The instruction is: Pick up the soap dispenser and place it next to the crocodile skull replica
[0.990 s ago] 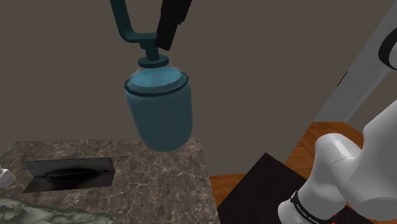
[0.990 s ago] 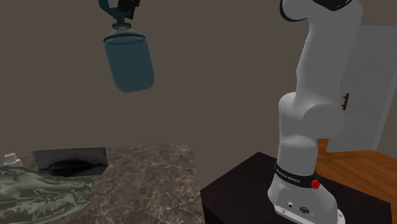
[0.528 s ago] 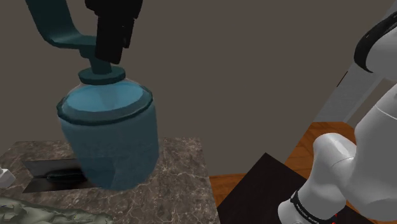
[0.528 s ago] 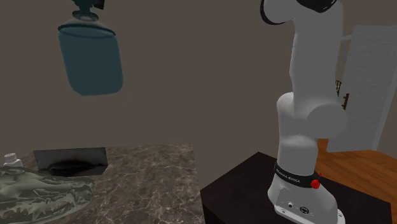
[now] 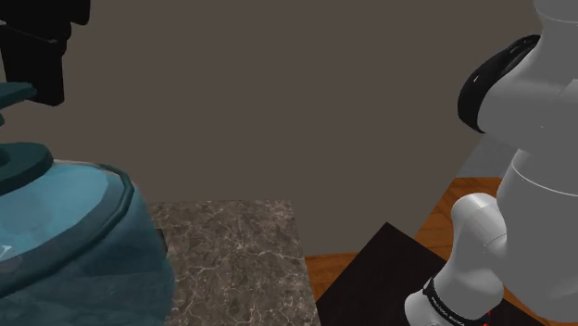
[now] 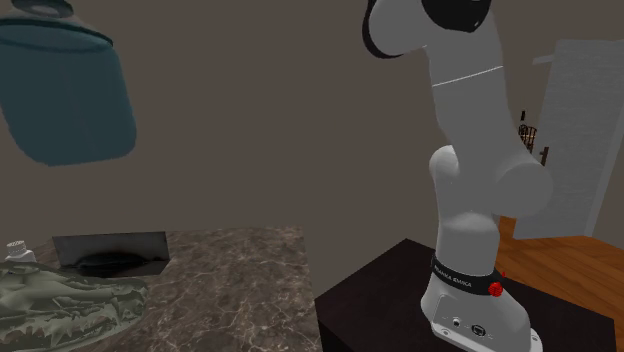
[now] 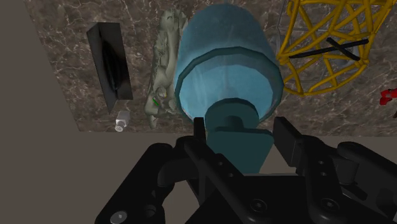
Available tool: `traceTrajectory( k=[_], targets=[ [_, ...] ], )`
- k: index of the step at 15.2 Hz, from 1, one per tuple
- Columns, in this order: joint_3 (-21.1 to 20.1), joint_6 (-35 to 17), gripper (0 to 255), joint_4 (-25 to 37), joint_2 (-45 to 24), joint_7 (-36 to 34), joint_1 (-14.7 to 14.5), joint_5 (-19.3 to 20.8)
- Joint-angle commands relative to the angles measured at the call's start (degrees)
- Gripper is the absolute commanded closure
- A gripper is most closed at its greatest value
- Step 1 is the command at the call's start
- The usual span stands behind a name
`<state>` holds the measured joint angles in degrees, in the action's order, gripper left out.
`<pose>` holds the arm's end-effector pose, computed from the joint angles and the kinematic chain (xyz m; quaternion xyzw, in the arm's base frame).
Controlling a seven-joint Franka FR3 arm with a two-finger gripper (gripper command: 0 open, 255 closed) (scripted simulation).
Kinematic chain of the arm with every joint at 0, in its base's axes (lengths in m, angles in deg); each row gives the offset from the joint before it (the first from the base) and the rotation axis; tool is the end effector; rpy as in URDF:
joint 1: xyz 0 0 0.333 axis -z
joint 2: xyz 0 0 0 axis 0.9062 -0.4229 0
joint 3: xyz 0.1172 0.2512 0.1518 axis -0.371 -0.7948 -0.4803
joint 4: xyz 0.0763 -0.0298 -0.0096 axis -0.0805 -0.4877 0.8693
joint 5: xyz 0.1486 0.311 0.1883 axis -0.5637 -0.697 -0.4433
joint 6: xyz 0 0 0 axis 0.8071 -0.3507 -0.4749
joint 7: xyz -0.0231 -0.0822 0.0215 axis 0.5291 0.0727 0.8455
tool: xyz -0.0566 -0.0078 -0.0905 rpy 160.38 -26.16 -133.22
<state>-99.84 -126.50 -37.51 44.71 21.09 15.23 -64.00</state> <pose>0.2874 0.5268 0.7675 -0.8721 -0.4665 -0.1319 0.0669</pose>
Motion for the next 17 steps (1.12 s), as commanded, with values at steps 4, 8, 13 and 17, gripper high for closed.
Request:
traceTrajectory(
  k=[4,8,13,17],
  targets=[
    [0.1,-6.7,255,-11.0,4.6,-0.1,1.6,-1.7],
    [0.3,-11.3,255,-18.3,7.4,0.1,2.5,-2.8],
    [0.5,-16.3,255,-25.8,10.0,0.3,3.2,-3.7],
    [0.6,-20.0,255,-30.9,11.5,0.5,3.5,-4.3]
  ],
)
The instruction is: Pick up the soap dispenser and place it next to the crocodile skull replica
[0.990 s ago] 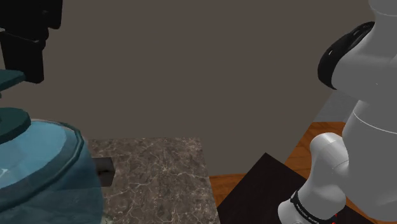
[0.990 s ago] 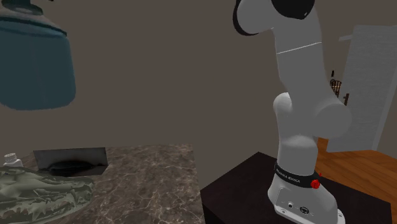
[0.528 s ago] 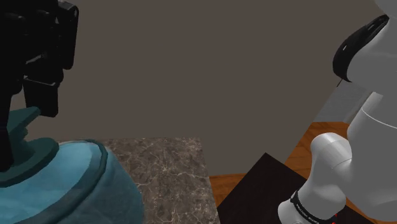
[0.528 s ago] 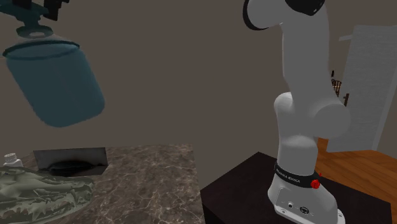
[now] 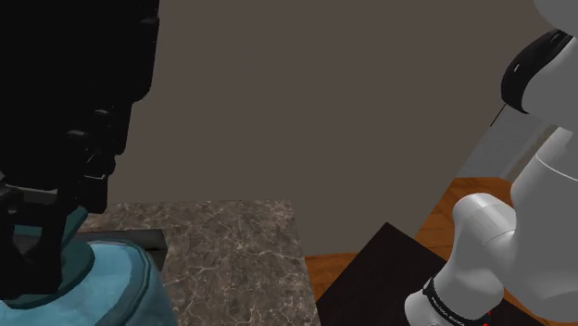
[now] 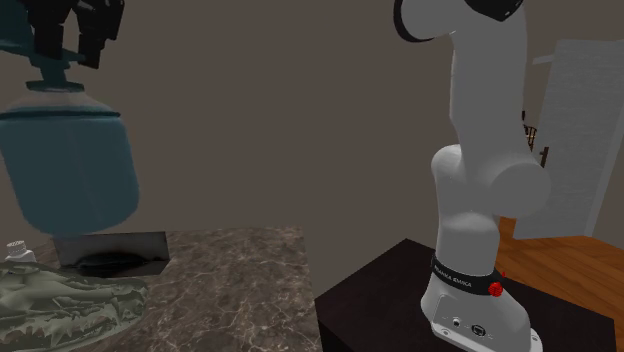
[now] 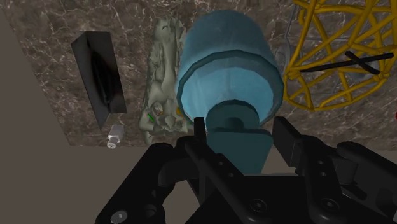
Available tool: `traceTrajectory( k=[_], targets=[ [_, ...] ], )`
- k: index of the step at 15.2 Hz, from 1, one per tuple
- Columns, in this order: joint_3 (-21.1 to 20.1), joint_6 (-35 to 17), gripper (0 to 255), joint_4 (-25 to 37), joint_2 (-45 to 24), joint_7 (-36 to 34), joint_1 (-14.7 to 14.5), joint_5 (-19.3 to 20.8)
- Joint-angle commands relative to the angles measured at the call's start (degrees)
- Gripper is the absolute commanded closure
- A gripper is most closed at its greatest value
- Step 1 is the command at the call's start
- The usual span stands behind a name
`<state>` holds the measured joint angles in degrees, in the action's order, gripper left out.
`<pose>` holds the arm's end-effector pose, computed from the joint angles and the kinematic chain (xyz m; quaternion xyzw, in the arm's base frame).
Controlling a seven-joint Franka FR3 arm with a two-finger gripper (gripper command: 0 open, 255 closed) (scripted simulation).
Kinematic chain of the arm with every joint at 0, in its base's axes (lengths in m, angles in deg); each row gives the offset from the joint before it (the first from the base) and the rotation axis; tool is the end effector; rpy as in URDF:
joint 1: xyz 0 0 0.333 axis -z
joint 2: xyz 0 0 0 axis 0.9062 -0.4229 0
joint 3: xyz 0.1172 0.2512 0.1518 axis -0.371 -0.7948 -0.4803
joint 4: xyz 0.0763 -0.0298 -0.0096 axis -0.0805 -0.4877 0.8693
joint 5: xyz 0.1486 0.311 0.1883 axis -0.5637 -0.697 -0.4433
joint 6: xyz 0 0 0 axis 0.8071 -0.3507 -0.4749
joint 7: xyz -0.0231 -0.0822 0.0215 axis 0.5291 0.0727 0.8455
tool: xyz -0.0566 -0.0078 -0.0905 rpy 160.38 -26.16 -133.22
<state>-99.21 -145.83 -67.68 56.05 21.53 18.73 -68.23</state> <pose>0.2858 0.5290 0.6775 -0.8724 -0.4657 -0.1323 0.0671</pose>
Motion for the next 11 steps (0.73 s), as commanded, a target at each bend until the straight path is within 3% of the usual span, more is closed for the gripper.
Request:
traceTrajectory(
  k=[1,11],
  targets=[
    [0.1,-1.6,255,-1.9,0.5,0.0,0.1,-0.1],
    [0.3,-10.0,255,-12.4,2.6,0.1,0.5,-0.8]
  ],
)
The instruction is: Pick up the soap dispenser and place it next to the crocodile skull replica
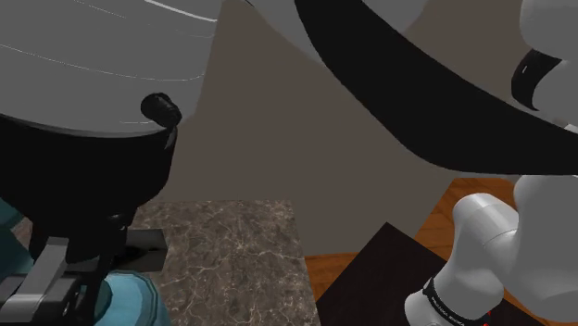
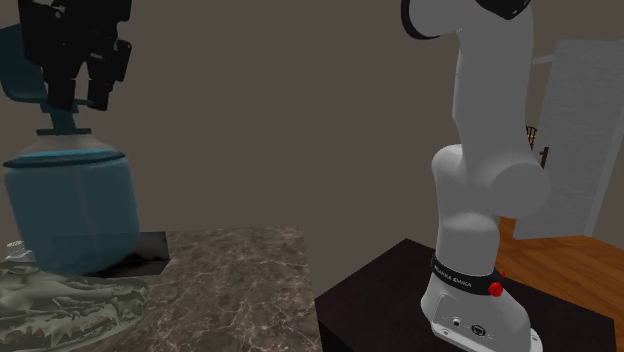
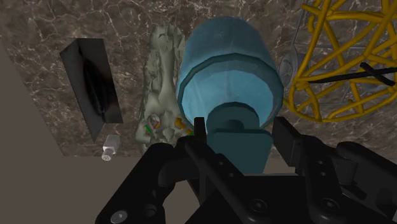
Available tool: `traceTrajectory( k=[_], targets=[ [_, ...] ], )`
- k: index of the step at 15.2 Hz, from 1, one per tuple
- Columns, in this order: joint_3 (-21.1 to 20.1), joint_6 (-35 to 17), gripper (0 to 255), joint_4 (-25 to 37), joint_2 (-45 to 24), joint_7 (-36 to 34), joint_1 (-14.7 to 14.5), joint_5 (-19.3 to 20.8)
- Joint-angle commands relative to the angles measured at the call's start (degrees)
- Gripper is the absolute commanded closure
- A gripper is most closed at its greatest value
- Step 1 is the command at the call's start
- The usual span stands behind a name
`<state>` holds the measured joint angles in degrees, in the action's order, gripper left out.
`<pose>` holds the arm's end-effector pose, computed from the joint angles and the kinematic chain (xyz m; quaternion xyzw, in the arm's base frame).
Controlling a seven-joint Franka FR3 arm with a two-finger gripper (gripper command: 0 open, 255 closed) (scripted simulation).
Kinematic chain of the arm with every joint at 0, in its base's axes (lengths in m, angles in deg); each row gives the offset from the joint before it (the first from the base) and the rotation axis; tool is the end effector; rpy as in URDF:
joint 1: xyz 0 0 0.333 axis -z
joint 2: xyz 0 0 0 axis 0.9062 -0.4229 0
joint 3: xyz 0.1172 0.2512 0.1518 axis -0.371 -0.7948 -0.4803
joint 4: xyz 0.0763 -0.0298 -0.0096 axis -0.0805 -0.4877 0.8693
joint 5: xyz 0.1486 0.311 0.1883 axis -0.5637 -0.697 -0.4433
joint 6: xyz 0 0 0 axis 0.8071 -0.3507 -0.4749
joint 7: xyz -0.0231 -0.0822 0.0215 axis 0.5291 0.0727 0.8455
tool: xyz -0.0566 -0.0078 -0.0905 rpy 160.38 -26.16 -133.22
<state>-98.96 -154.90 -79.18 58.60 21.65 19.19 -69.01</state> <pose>0.2853 0.5292 0.6214 -0.8724 -0.4658 -0.1323 0.0670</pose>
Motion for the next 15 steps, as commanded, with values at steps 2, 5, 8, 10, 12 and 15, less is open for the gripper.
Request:
traceTrajectory(
  k=[2,5,8,10,12,15],
  targets=[
    [0.1,-2.6,255,-2.7,0.3,0.0,0.1,-0.1],
    [0.1,-4.9,255,-5.3,0.5,0.0,0.1,-0.1],
    [0.1,-7.3,255,-7.7,0.6,-0.1,0.2,-0.1],
    [0.1,-8.8,255,-9.3,0.6,-0.2,0.2,0.0],
    [0.1,-10.3,255,-10.7,0.5,-0.3,0.2,0.0],
    [0.2,-12.6,255,-12.8,0.3,-0.4,0.2,0.2]
  ],
)
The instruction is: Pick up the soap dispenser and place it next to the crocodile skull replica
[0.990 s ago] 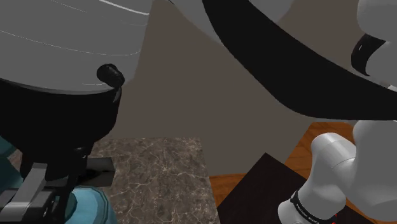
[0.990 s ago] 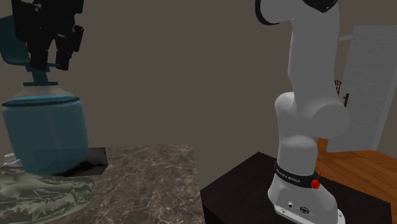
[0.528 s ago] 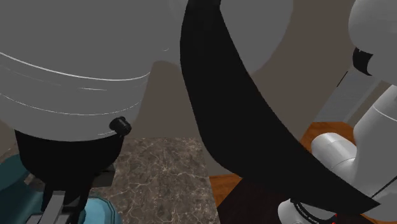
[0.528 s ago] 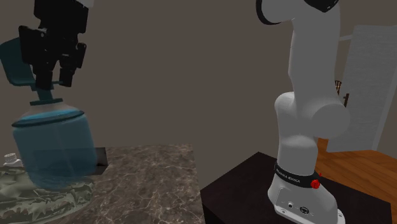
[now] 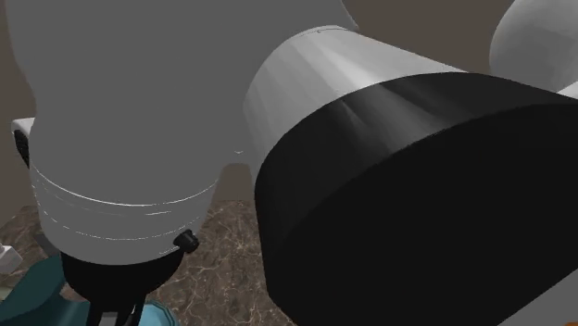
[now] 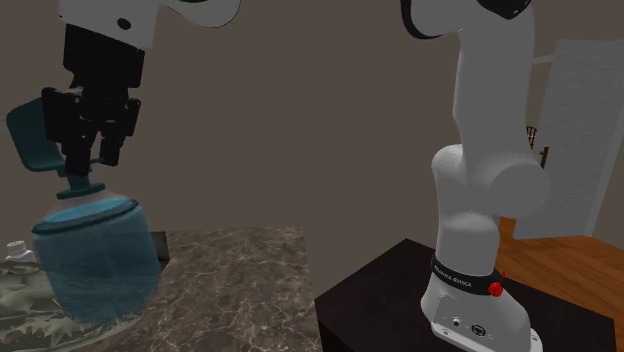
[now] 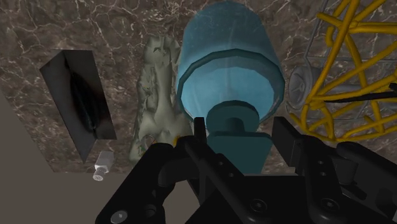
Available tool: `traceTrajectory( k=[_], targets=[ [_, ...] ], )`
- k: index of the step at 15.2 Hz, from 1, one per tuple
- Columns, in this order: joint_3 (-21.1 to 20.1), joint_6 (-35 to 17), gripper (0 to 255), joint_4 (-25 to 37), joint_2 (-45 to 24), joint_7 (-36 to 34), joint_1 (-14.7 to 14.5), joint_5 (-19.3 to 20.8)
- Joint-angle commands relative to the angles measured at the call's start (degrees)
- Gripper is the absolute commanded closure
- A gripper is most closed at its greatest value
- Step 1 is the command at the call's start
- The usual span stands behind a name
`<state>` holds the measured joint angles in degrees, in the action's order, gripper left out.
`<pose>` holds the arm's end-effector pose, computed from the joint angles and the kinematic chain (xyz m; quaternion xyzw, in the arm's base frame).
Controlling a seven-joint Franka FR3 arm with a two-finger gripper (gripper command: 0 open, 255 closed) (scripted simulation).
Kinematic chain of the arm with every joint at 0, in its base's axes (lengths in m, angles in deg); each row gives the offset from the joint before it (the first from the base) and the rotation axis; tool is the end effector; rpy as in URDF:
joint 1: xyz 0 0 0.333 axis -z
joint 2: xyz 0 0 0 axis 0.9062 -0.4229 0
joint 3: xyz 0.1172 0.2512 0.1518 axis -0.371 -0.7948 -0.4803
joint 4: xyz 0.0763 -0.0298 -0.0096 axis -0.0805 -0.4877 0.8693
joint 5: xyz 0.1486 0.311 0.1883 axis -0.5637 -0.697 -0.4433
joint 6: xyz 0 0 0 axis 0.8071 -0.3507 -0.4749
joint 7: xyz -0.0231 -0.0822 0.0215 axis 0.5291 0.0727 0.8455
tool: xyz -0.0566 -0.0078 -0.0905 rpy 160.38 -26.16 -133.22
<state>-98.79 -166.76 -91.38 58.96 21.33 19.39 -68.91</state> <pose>0.2866 0.5294 0.5409 -0.8724 -0.4657 -0.1324 0.0671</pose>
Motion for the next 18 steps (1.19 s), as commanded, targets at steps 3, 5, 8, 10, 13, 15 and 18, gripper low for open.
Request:
traceTrajectory(
  k=[3,5,8,10,13,15,18],
  targets=[
    [0.0,-3.0,255,-2.6,-0.3,-0.3,0.0,0.2],
    [0.0,-4.5,255,-3.8,-0.6,-0.4,0.0,0.4],
    [0.0,-6.7,255,-5.6,-1.1,-0.7,-0.1,0.7],
    [0.0,-8.2,255,-6.7,-1.5,-0.8,-0.1,0.9],
    [0.1,-10.3,255,-8.2,-2.1,-1.2,-0.1,1.3],
    [0.1,-11.8,255,-9.2,-2.6,-1.4,-0.1,1.6],
    [0.2,-13.9,255,-10.6,-3.5,-1.8,-0.2,2.1]
  ],
)
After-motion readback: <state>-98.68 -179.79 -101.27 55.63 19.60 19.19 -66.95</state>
